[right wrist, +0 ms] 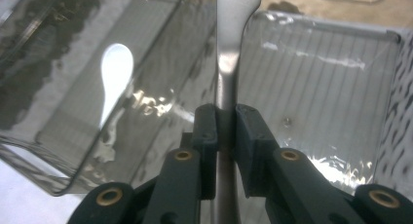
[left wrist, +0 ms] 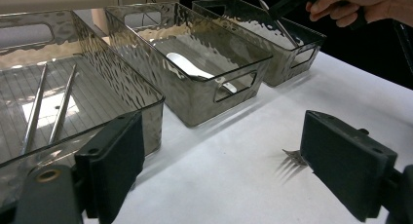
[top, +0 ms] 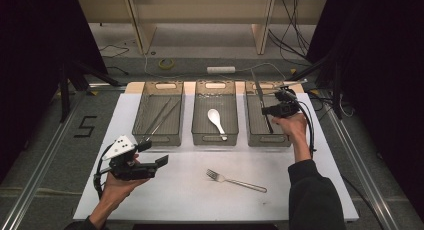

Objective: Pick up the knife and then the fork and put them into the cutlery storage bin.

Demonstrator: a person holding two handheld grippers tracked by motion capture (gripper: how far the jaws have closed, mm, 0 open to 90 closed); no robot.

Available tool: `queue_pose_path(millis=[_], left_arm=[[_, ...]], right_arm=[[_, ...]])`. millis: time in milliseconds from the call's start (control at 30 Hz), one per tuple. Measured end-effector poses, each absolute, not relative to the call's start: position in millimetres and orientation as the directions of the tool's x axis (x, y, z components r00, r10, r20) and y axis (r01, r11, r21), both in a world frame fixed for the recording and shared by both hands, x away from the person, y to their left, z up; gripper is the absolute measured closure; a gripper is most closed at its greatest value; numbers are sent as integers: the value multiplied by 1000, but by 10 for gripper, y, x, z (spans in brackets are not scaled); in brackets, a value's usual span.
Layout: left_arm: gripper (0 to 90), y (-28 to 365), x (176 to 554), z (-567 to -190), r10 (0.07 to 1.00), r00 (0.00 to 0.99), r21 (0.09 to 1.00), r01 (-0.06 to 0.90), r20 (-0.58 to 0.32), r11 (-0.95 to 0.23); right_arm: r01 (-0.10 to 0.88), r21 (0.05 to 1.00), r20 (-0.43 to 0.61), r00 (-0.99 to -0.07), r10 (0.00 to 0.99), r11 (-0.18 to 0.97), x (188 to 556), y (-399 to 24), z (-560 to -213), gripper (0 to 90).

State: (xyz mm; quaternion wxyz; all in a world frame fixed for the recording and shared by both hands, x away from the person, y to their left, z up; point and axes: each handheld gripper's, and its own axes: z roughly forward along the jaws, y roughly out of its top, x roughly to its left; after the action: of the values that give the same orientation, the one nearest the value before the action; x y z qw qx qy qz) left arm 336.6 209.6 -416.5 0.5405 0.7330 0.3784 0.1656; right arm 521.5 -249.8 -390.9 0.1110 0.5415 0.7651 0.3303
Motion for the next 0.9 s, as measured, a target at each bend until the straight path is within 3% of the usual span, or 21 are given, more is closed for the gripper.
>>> queue_pose_path(millis=[633, 733, 900], left_arm=[[161, 2090, 3364, -4165, 734, 658, 918, 376, -166, -129], [161, 2091, 3366, -4167, 734, 658, 917, 377, -168, -127], [161, 2086, 3364, -4167, 734, 658, 917, 377, -167, -129]], right_arm=[[800, 562, 148, -346, 926, 210, 5213, -2441, -4179, 783], [791, 577, 154, -352, 923, 205, 5201, -2417, -4134, 647], [762, 593, 130, -411, 902, 261, 5159, -2354, -3998, 530]])
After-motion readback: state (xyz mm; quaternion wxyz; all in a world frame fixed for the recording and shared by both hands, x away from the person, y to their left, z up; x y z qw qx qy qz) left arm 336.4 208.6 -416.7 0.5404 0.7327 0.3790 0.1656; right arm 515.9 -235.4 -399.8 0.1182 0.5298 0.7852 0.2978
